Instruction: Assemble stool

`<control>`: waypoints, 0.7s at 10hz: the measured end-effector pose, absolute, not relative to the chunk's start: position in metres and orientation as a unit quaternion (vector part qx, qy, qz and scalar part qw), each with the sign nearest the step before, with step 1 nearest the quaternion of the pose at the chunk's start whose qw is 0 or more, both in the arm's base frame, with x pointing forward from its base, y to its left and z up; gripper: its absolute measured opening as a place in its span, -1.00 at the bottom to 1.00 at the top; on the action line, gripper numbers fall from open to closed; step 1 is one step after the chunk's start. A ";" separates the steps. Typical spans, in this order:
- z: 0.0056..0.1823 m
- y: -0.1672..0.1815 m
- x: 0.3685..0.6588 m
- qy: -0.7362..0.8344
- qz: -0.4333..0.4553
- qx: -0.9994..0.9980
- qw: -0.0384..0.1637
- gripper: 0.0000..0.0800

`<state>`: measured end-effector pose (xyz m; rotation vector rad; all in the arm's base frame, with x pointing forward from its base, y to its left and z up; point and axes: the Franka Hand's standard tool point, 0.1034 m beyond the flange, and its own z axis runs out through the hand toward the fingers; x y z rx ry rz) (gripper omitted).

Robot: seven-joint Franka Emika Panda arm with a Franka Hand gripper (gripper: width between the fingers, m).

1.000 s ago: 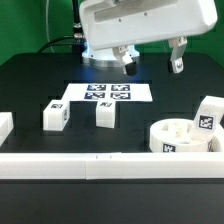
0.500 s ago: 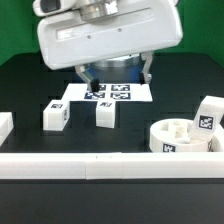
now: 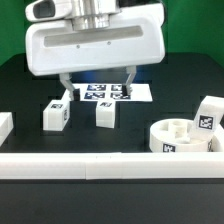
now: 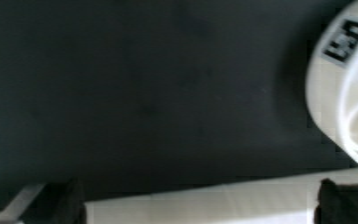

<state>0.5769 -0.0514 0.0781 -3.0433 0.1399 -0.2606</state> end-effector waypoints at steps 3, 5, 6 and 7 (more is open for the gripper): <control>0.080 -0.050 0.579 0.045 -0.087 -0.994 0.043 0.62; 0.073 -0.056 0.570 0.069 -0.088 -0.993 0.037 0.62; 0.066 -0.057 0.560 0.084 -0.088 -0.992 0.031 0.62; 0.060 -0.057 0.550 0.097 -0.091 -0.991 0.024 0.62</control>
Offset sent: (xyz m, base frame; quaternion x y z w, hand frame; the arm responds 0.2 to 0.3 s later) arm 0.0000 0.0000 0.0000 0.0000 0.0000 0.0000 1.0000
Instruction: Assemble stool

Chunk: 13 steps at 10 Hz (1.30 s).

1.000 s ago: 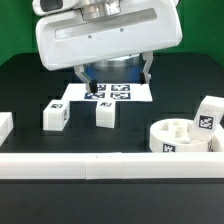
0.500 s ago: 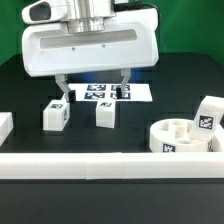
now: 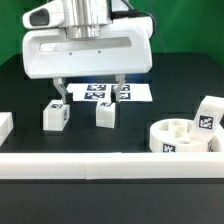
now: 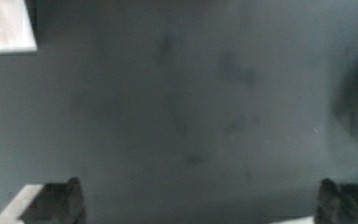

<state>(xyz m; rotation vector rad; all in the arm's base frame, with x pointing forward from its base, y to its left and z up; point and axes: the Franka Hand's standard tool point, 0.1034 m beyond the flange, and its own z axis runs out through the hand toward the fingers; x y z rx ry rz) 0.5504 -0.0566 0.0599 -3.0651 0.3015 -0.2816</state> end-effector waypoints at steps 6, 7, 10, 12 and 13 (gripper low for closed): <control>0.056 -0.044 0.538 0.121 0.008 -0.991 0.065 0.62; 0.057 -0.046 0.534 0.156 0.039 -0.985 0.069 0.62; 0.054 -0.043 0.527 0.184 0.131 -0.972 0.071 0.62; 0.053 -0.043 0.524 0.182 0.188 -0.961 0.084 0.62; 0.053 -0.042 0.521 0.180 0.224 -0.953 0.093 0.62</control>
Offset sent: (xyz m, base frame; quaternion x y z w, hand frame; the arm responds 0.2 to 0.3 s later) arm 0.0000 0.0000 0.0000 0.0000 0.0000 0.0000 1.0000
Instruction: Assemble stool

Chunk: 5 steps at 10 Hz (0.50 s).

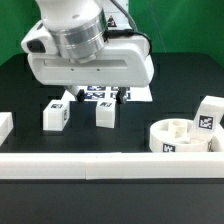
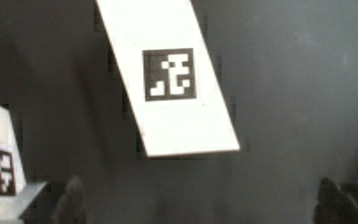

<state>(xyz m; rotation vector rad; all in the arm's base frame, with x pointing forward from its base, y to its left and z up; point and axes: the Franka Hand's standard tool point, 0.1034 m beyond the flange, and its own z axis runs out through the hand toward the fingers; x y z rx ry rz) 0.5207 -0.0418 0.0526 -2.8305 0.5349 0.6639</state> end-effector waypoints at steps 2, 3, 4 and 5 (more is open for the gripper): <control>0.045 -0.042 0.522 0.160 0.276 -0.942 0.108 0.62; 0.041 -0.044 0.529 0.162 0.261 -0.946 0.104 0.62; 0.043 -0.044 0.528 0.162 0.261 -0.946 0.104 0.62; 0.042 -0.044 0.528 0.162 0.261 -0.946 0.104 0.62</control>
Offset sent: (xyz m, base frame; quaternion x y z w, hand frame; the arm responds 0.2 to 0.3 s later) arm 0.0000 0.0000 0.0000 0.0000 0.0000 0.0000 1.0000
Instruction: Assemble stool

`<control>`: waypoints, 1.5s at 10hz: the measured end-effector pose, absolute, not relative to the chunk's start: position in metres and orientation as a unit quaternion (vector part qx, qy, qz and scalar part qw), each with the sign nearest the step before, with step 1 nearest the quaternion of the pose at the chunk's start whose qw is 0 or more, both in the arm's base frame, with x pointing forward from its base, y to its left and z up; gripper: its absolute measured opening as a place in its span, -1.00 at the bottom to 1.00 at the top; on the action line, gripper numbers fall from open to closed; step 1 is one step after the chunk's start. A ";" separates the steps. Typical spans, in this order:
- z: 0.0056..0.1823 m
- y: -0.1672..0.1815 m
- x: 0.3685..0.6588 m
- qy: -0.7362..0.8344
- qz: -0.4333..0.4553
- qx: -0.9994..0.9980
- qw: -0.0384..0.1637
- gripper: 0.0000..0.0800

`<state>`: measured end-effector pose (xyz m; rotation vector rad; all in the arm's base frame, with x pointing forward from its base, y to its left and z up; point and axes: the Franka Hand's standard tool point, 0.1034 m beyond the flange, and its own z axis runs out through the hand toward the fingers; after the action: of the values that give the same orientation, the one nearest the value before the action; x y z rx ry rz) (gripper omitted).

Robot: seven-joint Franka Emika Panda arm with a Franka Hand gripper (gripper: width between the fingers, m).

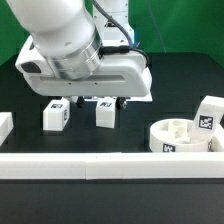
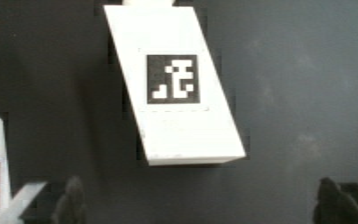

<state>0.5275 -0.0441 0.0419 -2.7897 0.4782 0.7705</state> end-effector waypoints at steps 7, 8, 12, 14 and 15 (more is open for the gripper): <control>0.032 -0.033 0.510 0.120 0.311 -0.940 0.076 0.62; 0.034 -0.032 0.507 0.119 0.356 -0.924 0.080 0.62; 0.019 -0.036 0.503 0.110 0.462 -0.875 0.092 0.62; 0.012 -0.035 0.508 0.108 0.452 -0.881 0.089 0.62; 0.010 -0.035 0.506 0.109 0.455 -0.879 0.089 0.62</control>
Offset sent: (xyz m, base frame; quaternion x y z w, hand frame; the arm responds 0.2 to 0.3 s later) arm -0.0005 0.0052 -0.0015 -0.0712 0.0228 -0.0596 0.9954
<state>0.5063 -0.0352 0.0095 -2.6169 0.3250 1.3531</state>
